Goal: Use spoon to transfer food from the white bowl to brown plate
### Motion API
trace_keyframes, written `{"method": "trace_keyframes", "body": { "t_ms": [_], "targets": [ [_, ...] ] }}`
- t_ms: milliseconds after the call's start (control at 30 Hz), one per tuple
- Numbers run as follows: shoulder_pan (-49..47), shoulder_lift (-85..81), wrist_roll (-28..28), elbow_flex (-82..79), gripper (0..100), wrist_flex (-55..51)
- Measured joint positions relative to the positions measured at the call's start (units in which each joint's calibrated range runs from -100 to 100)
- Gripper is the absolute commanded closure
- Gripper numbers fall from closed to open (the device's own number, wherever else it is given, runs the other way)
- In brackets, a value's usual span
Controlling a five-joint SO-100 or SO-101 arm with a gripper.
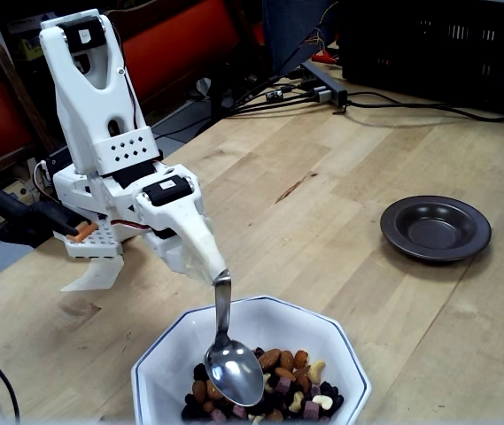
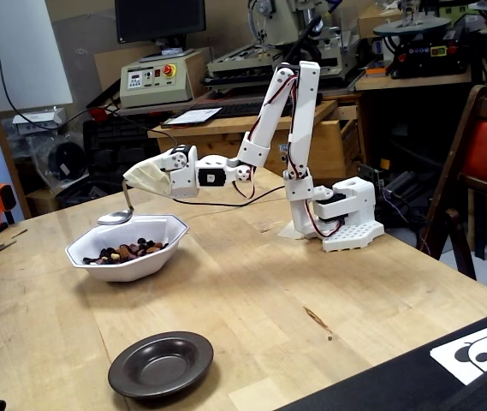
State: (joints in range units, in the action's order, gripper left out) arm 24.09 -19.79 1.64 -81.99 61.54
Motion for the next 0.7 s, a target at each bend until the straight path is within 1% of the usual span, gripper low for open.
{"method": "trace_keyframes", "body": {
  "t_ms": [533,700],
  "targets": [
    [0.07,0.0,0.0,0.0,98,0.0],
    [0.07,-0.26,0.0,-2.86,98,0.0]
  ]
}}
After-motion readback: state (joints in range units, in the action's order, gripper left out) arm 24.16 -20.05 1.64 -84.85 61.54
